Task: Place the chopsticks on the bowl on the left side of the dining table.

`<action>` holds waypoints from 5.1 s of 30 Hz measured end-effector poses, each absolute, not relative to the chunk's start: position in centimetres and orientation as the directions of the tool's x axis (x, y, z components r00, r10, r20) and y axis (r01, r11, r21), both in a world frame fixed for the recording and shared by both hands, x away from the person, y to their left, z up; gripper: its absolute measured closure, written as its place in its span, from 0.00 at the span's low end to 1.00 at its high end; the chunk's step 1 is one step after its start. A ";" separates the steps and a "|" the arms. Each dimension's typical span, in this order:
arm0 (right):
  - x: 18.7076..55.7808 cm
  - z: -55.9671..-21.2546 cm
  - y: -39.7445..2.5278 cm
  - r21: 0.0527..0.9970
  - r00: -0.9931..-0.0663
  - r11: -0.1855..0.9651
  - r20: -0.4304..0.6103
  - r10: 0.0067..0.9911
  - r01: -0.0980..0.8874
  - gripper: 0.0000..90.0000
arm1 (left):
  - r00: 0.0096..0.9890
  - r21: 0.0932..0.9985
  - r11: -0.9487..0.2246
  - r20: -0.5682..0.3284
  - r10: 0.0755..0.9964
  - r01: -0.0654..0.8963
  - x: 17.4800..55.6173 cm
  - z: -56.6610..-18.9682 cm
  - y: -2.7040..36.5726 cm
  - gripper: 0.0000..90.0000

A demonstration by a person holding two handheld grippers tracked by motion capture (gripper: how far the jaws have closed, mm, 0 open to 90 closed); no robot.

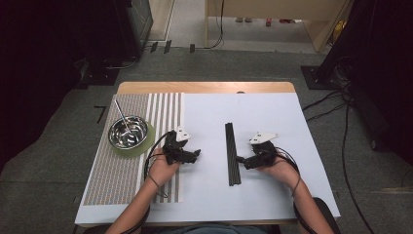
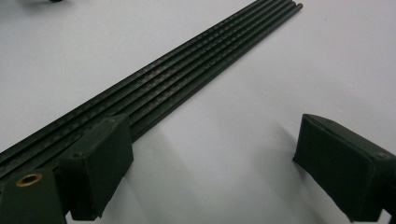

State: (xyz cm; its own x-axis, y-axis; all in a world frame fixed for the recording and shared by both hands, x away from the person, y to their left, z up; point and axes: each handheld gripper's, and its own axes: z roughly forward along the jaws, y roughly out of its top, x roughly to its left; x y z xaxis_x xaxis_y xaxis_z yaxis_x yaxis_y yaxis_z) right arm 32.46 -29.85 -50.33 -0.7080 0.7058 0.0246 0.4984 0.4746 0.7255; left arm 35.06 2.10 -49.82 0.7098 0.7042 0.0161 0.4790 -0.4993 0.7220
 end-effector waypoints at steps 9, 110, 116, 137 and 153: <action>32.5 -50.3 -29.8 0.725 -0.707 0.473 0.027 0.707 0.500 0.12 | 0.709 0.722 -0.498 0.016 0.705 0.479 35.1 -49.8 2.1 0.15; 32.5 -50.3 -29.8 0.726 -0.708 0.474 0.025 0.706 0.499 0.12 | 0.716 0.698 -0.471 -0.088 0.692 0.540 33.9 -47.8 -1.2 0.16; 32.5 -50.3 -29.8 0.726 -0.708 0.474 0.026 0.706 0.499 0.12 | 0.718 0.690 -0.475 -0.094 0.690 0.546 33.7 -47.9 -1.6 0.16; 32.5 -50.3 -29.8 0.726 -0.708 0.474 0.026 0.706 0.499 0.12 | 0.725 0.685 -0.479 -0.105 0.681 0.549 33.1 -48.0 -2.9 0.16; 32.5 -50.3 -29.8 0.726 -0.708 0.474 0.025 0.706 0.499 0.12 | 0.738 0.687 -0.488 -0.104 0.667 0.539 32.4 -48.1 -4.0 0.16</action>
